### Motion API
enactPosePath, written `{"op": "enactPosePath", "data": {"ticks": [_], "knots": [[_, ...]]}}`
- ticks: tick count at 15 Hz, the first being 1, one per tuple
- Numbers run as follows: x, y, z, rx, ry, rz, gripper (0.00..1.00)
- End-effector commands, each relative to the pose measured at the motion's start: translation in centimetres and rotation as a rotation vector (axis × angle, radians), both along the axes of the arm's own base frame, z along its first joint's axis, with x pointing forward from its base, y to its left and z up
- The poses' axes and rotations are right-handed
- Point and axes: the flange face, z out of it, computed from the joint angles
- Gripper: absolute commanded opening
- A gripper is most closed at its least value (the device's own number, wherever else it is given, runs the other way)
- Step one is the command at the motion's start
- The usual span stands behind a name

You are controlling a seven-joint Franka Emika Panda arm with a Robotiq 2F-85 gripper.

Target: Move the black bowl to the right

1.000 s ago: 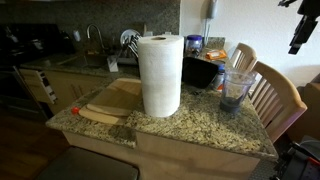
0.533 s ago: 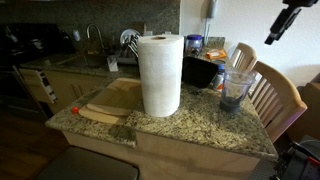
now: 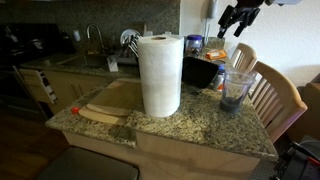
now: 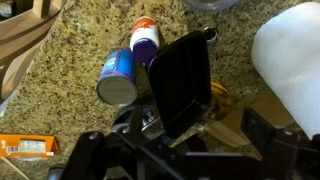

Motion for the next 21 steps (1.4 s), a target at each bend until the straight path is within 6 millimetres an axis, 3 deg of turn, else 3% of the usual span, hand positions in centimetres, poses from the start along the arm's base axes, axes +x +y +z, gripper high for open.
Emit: {"op": "enactPosePath", "data": {"ticks": [1, 3, 6, 7, 9, 10, 13, 17, 18, 21], "knots": [[0.6, -0.2, -1.0, -0.072, 0.01, -0.014, 1.0], [4.1, -1.6, -4.9, -0.175, -0.01, -0.094, 1.0], [8.0, -4.6, -9.0, -0.265, -0.063, -0.243, 1.0], [5.1, -2.8, -6.6, -0.238, -0.049, -0.178, 1.0], [7.3, -4.4, -9.7, -0.257, -0.042, -0.229, 1.0], [7.8, -4.7, -10.2, -0.256, -0.038, -0.235, 1.0], [8.0, -4.7, -8.9, -0.202, -0.074, -0.237, 1.0], [11.0, -4.1, -8.8, -0.097, -0.178, -0.423, 1.0], [9.2, -4.2, -8.4, -0.133, -0.139, -0.355, 1.0], [10.4, -3.9, -8.7, -0.098, -0.161, -0.411, 1.0]]}}
